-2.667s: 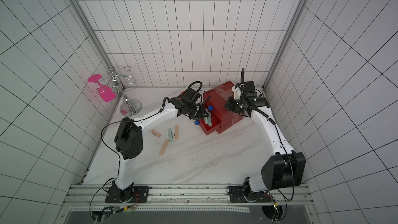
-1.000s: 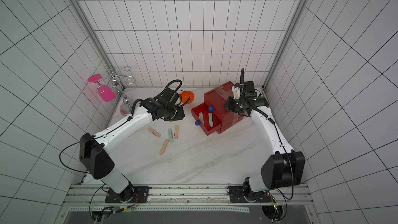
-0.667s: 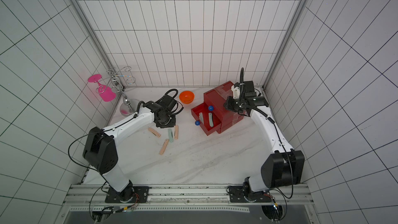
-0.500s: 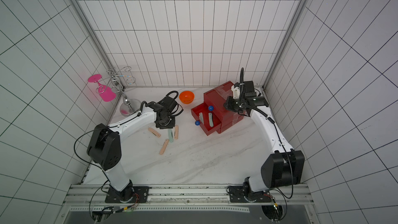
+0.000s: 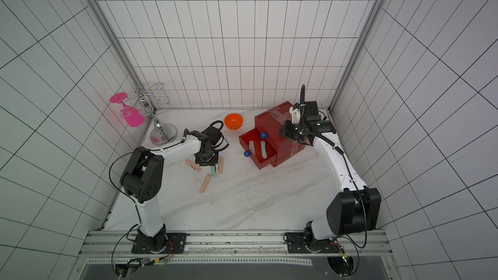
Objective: Place the fruit knives into the drawer by color
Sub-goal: Pick up the fruit knife from the center of the board.
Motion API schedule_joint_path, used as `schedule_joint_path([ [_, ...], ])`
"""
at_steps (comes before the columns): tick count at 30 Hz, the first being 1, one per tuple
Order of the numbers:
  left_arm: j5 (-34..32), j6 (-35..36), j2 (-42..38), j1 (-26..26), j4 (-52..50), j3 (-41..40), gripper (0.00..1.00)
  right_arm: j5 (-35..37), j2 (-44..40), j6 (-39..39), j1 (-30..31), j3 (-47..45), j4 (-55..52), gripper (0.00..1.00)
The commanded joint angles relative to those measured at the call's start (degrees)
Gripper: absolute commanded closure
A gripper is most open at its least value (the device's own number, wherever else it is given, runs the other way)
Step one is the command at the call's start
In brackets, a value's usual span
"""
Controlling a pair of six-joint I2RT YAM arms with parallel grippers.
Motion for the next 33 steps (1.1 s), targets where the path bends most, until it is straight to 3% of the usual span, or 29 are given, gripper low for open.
schedule_joint_path([
  [1, 1.9, 0.8, 1.8, 0.0, 2.1, 0.2, 0.65, 4.3, 5.7, -0.4, 0.7, -5.5, -15.5, 0.85],
  [33, 3.0, -2.5, 3.5, -2.8, 1.3, -4.9, 0.64, 3.6, 6.0, -0.4, 0.8, -6.4, -14.4, 0.85],
])
